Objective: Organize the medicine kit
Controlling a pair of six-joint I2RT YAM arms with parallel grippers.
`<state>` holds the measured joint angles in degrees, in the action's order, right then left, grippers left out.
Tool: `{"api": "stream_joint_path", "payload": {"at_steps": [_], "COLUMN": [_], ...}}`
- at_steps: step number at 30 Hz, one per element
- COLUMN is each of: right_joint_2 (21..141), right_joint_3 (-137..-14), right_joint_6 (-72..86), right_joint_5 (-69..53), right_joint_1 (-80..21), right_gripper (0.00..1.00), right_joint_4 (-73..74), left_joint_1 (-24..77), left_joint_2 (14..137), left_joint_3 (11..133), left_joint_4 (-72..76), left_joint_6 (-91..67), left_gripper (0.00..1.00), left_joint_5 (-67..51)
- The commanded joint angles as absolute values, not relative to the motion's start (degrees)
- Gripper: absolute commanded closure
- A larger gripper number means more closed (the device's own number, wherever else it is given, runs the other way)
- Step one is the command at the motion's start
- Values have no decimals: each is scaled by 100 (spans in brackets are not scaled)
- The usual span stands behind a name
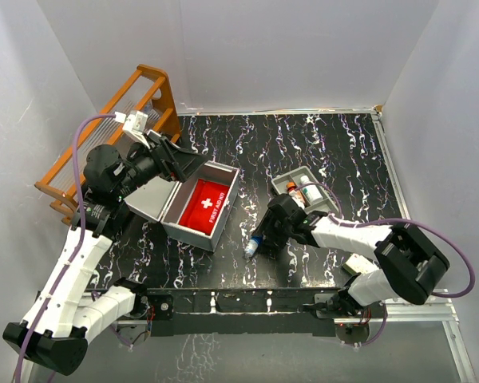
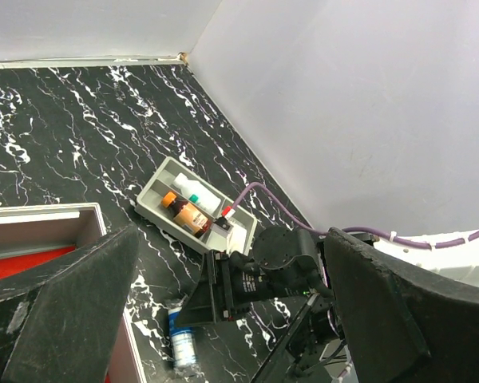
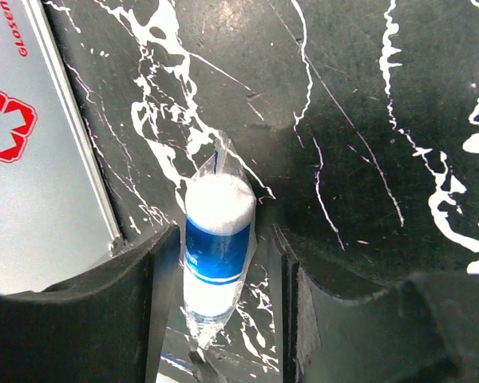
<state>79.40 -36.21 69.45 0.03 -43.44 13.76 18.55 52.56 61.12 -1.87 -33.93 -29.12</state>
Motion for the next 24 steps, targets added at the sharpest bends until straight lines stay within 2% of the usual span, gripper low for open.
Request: {"api": "stream_joint_path", "payload": {"at_steps": [1,7,14,20,24], "right_joint_2": [8010,7928,7863,7404,7036], "right_joint_3": [-3770,-3794,-4010,-4359,-4445], "right_joint_6": [7059,7105,6834,6430,6092], "right_joint_5": [23,192,527,1389,1579], "right_joint_1": [-4418,-4563,-4570,-4505,-4001], "right_gripper": [58,61,83,84,84], "right_joint_4": [1213,1245,1544,2101,2447], "left_joint_1": [1846,1846,1847,1846,1848], "left_joint_2": [5210,5313,5356,5452,5310], "left_joint_3": [6278,6140,6098,5951,5390], "left_joint_4": [-185,10,4,-349,-21], "left_joint_6": [-3278,-3522,-3608,-3520,-3638], "left_gripper": [1,3,3,3,4], "left_joint_5": [-2953,-2915,-2876,-2837,-2958]}}
